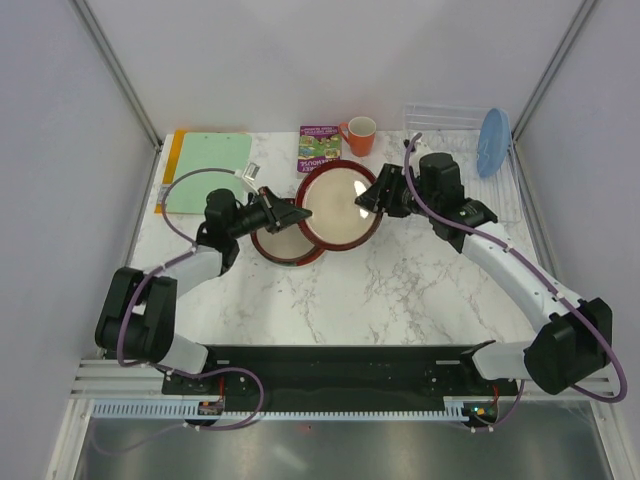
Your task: Unload the plates from the dish rack
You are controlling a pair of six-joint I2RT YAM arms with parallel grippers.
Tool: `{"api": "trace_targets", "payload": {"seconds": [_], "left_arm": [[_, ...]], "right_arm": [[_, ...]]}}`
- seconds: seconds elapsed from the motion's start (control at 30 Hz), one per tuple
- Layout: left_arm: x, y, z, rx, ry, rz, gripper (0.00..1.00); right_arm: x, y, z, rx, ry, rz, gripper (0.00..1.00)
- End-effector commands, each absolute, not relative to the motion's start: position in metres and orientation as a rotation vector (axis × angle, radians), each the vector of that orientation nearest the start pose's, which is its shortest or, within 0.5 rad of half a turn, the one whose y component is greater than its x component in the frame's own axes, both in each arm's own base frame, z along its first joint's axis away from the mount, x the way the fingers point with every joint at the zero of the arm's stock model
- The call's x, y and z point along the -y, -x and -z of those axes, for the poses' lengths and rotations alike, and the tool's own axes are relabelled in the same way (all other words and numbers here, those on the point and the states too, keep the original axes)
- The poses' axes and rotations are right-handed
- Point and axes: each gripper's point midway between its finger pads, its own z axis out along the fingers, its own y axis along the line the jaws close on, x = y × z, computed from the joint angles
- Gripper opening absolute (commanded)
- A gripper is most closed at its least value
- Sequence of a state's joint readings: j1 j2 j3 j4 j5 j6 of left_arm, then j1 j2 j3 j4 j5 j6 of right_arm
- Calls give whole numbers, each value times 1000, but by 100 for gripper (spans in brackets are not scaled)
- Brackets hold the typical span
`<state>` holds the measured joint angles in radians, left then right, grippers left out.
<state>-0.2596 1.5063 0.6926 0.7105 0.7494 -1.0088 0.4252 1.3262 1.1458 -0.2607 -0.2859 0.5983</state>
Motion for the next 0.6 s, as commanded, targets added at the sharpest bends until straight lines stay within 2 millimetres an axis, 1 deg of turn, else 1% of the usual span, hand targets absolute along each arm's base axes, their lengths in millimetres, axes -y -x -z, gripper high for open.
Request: {"api": "trace_targets", "payload": {"seconds": [0.0,0.07,0.1,0.17,0.2,0.3,0.37,0.4,0.47,0.57], "left_arm": [[210,-353,-212,-1857,80,1311,2],[199,-354,-211,-1883,93,1251,2],[188,-358,-210,-1882,121,1222,2],[175,-358,-204,-1901,156,1189,2],[163,-360,-205,-1897,181,1164,2],[148,-362,-197,-1934,202,1099,2],[143,-365,-196,-1946,190,1056,2],[141,-365,-190,-1971,207,1035,2],[138,-369,-190,-1972,207,1005,2],[131,-374,-178,-2020,236,952,2]], "right_arm": [[-250,-344,-288,-1998,111,-976,62],[-245,-347,-284,-2019,112,-923,63],[-243,-349,-283,-2022,113,-906,63],[-236,-352,-278,-2036,102,-849,63],[-233,-352,-278,-2035,99,-833,63],[-224,-354,-277,-2034,90,-775,64],[-220,-354,-277,-2035,92,-747,64],[-219,-354,-276,-2038,89,-739,64],[-216,-353,-272,-2046,90,-721,64],[-209,-353,-270,-2053,82,-686,64]]}}
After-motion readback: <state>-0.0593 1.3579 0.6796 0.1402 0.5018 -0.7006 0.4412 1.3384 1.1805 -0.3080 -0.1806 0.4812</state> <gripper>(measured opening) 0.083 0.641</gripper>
